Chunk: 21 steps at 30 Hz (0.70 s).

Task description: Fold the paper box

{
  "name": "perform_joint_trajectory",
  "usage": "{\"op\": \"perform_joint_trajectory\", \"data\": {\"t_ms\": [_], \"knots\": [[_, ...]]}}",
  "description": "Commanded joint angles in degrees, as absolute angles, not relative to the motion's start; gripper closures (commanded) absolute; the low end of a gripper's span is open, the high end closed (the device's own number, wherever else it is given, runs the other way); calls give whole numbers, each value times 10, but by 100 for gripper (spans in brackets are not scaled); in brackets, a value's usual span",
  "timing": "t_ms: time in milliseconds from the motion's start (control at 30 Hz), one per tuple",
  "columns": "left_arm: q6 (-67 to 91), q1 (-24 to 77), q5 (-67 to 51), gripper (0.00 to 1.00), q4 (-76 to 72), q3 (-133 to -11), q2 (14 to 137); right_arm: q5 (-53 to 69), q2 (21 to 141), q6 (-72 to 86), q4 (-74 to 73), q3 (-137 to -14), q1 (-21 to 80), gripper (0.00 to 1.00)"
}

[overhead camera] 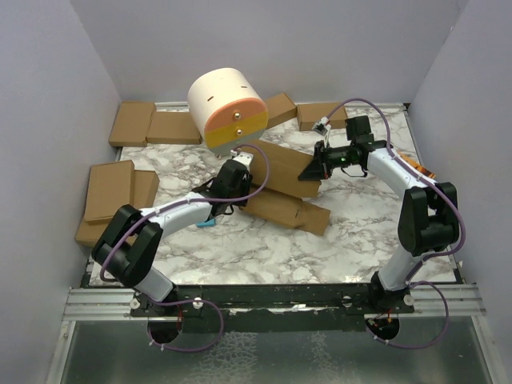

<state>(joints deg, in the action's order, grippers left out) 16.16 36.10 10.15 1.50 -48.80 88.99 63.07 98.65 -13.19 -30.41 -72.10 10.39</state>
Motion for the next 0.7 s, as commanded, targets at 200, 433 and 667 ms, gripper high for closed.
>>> {"op": "perform_joint_trajectory", "data": {"t_ms": [200,433,667], "knots": [[156,359,83,52,10,-459,804,636,965,-145,-307,-716,99,99],[162,354,30,49,-8,-424,775,645,968,-157,-313,-716,98,99],[173,353,10,50,-39,-406,796,650,971,-164,-319,-716,98,99]]}}
